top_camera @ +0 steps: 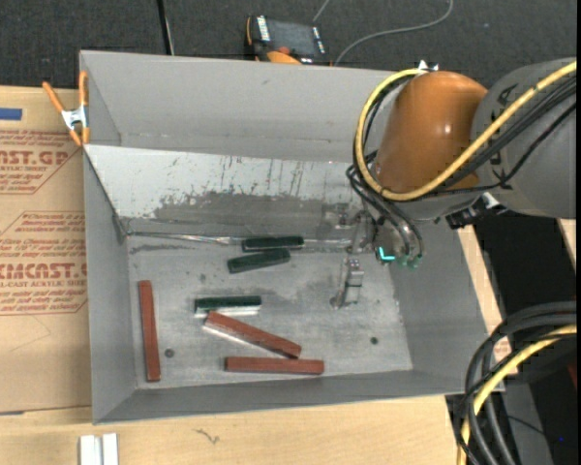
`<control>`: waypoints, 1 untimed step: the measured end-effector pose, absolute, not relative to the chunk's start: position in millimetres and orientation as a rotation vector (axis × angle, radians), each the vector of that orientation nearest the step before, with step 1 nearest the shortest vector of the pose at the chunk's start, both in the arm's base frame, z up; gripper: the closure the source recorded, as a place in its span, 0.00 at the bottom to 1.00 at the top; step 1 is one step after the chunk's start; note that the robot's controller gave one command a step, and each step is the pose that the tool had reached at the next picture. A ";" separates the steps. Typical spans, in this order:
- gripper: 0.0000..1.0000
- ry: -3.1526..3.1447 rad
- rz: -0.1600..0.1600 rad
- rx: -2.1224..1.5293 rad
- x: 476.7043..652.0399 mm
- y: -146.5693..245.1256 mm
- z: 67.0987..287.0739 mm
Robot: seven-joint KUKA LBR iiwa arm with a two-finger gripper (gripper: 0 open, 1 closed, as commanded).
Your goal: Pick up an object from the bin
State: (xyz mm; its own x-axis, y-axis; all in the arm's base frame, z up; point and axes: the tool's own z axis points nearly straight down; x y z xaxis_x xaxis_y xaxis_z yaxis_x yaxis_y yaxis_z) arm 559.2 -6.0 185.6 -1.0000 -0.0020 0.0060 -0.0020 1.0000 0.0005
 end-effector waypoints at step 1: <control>0.00 -3.135 -0.005 0.082 526.0 55.4 140.3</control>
Offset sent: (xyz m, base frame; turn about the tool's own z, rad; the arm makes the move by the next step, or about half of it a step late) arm -0.0309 0.0566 -0.0420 -0.0435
